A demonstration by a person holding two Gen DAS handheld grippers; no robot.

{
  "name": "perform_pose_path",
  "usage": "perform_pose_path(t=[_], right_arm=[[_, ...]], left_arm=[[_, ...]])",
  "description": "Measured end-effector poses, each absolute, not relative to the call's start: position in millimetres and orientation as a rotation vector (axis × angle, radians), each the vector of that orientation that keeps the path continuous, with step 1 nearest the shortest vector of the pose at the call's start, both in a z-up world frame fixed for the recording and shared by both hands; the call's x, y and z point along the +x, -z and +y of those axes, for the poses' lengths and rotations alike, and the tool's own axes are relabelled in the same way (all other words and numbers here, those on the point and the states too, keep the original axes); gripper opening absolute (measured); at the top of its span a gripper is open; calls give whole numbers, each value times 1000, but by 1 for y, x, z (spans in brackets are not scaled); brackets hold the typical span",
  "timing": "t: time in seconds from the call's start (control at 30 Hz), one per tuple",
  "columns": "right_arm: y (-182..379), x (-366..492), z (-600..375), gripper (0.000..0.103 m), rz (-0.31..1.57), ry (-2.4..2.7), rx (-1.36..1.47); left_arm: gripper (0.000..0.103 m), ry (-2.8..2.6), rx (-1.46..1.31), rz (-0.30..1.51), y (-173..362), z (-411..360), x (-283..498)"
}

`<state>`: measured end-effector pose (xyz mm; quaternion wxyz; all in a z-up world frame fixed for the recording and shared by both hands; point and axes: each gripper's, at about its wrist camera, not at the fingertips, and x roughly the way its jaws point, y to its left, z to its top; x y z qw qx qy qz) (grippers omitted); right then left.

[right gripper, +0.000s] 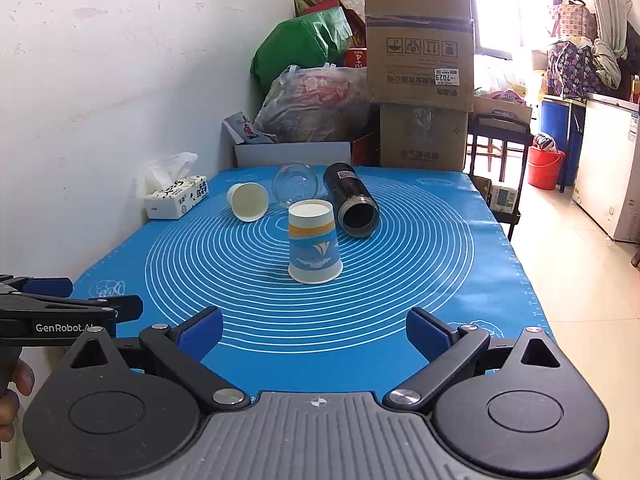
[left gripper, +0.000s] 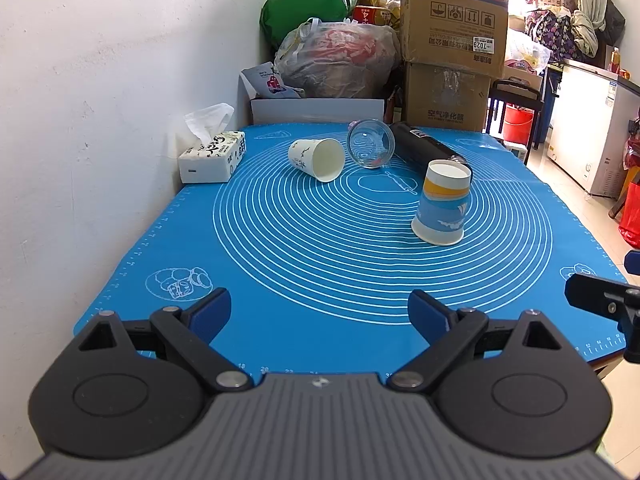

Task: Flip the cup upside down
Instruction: 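Open the right gripper and withdraw it from the cup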

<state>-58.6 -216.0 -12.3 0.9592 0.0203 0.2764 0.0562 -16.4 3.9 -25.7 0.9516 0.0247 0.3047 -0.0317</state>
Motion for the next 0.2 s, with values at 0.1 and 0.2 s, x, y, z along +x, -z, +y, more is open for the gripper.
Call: perform_pose_path(t=[0.1, 0.2], right_arm=[[13, -58, -216, 99, 565, -112, 42], [13, -57, -215, 98, 568, -112, 44]], left_arm=[[94, 64, 48, 619, 26, 4, -17], [94, 59, 45, 620, 25, 4, -17]])
